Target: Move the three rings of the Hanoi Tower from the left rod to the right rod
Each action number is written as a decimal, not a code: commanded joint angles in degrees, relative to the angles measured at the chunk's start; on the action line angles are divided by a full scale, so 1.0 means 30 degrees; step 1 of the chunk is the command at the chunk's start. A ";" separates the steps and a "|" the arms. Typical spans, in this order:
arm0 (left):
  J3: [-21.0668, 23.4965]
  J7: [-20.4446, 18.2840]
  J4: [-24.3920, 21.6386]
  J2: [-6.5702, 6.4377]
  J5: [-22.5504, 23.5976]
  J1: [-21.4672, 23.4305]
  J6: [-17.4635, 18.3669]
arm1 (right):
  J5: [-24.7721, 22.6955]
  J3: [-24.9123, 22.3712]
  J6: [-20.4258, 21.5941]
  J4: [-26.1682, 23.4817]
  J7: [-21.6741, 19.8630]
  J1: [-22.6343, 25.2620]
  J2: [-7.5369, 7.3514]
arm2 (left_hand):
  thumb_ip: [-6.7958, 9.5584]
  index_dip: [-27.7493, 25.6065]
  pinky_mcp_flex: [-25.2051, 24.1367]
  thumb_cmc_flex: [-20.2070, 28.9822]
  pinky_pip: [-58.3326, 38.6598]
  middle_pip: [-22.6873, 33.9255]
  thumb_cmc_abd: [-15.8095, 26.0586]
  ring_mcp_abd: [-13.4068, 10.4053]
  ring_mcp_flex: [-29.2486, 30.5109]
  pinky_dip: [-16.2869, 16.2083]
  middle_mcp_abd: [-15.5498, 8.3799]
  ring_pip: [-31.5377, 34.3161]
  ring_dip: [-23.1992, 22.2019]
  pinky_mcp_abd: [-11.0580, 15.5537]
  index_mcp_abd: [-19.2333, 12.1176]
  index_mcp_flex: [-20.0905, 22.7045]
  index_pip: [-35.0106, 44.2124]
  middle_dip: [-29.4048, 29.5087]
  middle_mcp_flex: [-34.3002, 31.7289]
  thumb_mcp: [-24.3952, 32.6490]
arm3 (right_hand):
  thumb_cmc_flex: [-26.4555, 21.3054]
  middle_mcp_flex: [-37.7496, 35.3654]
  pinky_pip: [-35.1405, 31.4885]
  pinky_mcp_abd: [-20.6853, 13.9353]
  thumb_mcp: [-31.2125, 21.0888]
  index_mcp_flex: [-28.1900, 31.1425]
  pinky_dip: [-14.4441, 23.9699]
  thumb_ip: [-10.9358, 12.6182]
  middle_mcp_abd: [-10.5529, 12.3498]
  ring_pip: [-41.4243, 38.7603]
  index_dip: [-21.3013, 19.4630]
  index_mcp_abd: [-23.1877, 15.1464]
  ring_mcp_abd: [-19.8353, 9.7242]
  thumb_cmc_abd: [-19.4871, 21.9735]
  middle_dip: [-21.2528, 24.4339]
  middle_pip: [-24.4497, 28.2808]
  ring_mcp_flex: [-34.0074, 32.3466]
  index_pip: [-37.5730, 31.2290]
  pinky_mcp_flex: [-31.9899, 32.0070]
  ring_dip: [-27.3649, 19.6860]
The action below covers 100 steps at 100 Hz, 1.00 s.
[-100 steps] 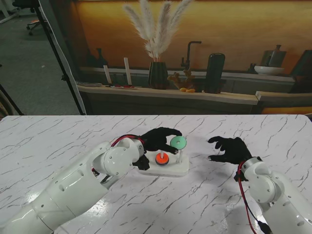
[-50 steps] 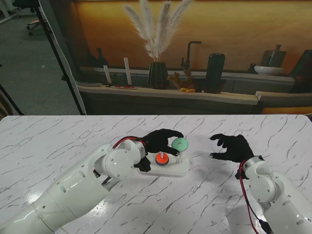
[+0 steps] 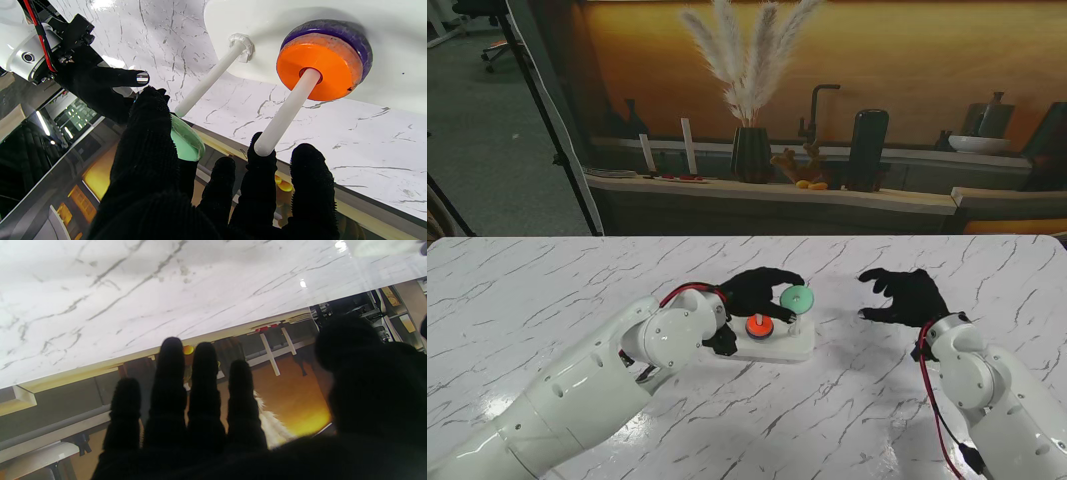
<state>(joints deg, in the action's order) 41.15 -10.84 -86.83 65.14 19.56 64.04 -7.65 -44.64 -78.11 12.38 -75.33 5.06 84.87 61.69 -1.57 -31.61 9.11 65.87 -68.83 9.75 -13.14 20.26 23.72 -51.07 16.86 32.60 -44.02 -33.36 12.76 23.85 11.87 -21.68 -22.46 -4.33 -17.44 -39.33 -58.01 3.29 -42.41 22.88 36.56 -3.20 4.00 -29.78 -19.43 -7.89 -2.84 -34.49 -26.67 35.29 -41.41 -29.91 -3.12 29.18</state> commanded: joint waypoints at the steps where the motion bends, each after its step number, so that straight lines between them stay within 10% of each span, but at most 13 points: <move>1: -0.0078 -0.0185 -0.0004 0.0132 -0.0037 0.0073 0.0447 | -0.0046 0.0065 0.0081 -0.0103 -0.0004 0.0017 0.0058 | 0.0178 -0.0652 -0.0032 0.1486 -0.1040 0.0215 0.2306 -0.0068 0.0384 -0.0428 -0.0163 0.0403 -0.0247 -0.0494 -0.1371 0.1897 0.1763 -0.0062 -0.0458 0.1141 | -0.0326 -0.0224 -0.0208 0.6196 0.0248 -0.0105 0.0107 0.0307 0.0402 -0.0373 -0.0276 -0.0122 -0.0130 -0.0169 -0.0099 0.0384 -0.0325 -0.0318 0.0057 0.0185; 100: -0.0948 -0.0055 0.0862 0.0362 -0.0149 -0.0546 0.0381 | -0.0340 -0.0272 -0.0018 -0.0279 -0.0150 0.0264 -0.0007 | 0.0195 -0.0637 0.0591 0.1515 -0.1464 0.0571 0.2246 -0.0041 0.0678 -0.0865 -0.0255 0.1053 -0.0691 -0.0428 -0.1381 0.1863 0.1860 -0.0379 -0.0597 0.1162 | -0.0545 -0.0351 -0.0283 0.6218 0.0378 -0.0086 0.0045 0.0313 0.0483 -0.0419 -0.0178 -0.0216 -0.0141 -0.0204 -0.0081 0.0447 -0.0452 -0.0484 0.0003 0.0179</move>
<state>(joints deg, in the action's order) 38.51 -10.51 -84.72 65.70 19.49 62.54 -7.49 -45.71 -79.03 12.26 -76.03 4.66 85.14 61.44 -1.57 -31.61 10.52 65.87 -69.54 10.26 -13.14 20.26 24.64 -52.22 16.86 34.26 -45.29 -33.36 12.76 23.85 11.87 -21.91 -22.46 -4.33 -18.13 -39.33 -58.01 3.29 -41.80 22.88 36.56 -3.19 4.32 -29.82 -19.43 -7.89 -2.84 -34.49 -26.67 35.32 -41.41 -30.61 -3.54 29.18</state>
